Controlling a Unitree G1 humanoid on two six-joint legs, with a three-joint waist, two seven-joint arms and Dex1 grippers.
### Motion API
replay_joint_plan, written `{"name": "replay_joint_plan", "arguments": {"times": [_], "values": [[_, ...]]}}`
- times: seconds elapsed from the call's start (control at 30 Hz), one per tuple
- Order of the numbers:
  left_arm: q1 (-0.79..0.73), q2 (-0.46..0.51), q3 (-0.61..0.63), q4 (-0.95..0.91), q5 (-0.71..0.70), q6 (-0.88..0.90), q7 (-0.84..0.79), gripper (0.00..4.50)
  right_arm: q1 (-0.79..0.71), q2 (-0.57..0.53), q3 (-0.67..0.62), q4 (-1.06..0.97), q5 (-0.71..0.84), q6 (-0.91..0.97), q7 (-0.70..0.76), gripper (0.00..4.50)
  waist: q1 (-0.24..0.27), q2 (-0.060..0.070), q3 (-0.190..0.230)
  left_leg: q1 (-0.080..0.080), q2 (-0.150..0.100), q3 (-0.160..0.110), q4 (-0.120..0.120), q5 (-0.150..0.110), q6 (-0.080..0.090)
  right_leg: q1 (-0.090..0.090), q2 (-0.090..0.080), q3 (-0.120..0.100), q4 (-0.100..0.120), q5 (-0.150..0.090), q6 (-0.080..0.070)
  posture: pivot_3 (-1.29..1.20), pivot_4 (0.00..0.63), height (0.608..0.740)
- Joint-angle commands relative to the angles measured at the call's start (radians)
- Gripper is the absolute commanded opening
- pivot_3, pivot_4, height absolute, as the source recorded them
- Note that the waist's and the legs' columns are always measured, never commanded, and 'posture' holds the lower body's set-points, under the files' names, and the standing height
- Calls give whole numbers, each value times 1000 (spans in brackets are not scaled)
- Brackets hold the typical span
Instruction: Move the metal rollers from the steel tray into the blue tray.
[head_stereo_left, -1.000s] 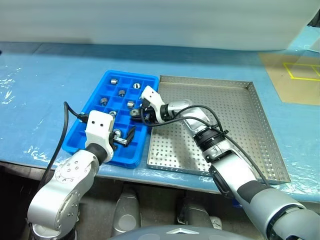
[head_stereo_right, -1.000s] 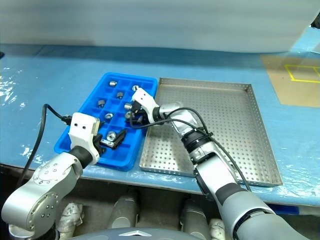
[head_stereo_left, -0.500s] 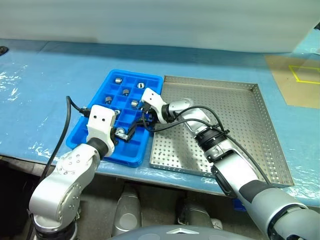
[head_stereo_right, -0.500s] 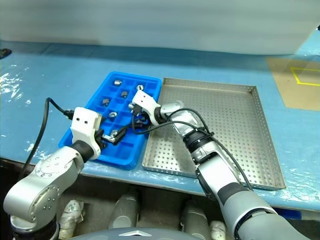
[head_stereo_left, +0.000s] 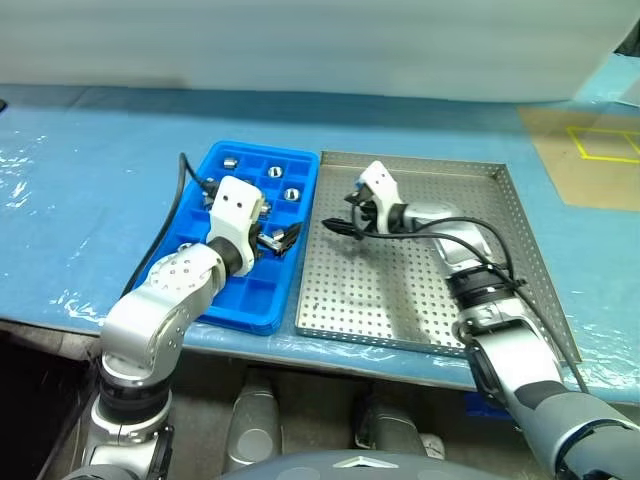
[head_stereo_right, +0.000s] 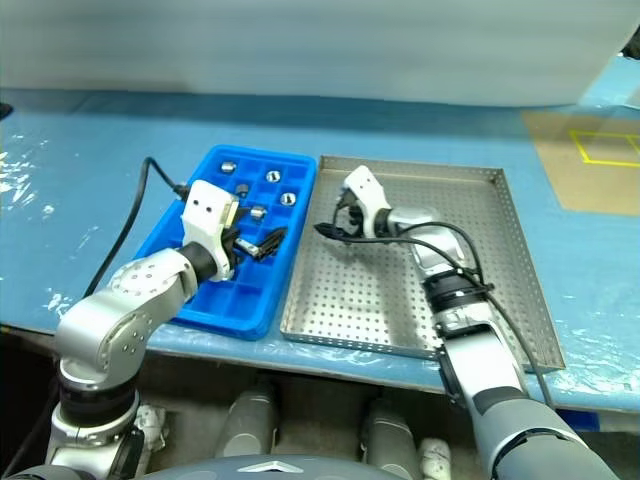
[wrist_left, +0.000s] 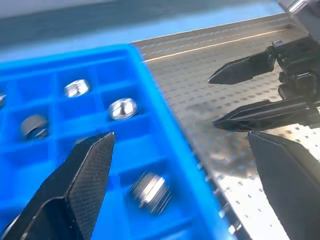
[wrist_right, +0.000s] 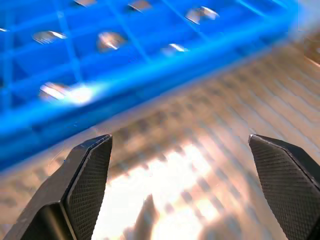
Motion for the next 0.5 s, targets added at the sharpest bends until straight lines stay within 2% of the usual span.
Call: {"name": "replay_joint_plan", "arguments": {"times": [0.03,0.3,0.5], "values": [[-51,0,-38,41,-24,-57,-62,4500,54,-54,-64,-171,66,53,14,4469,-21,0,0,0,0,0,0,0,0,0,0,0,0,0,0,8,150,740],[-85,-9,-156,199,-37,-201,-241,4500,316,-235,-163,-543,198,296,45,4469,-73,0,0,2,0,2,-1,0,1,0,1,2,-1,0,0,-177,150,740],[-136,-6,-219,329,-6,-313,-359,4500,458,-384,-251,-683,278,468,38,4469,-101,1,0,7,0,3,-1,-2,4,4,1,4,-1,0,0,-275,150,740]]}}
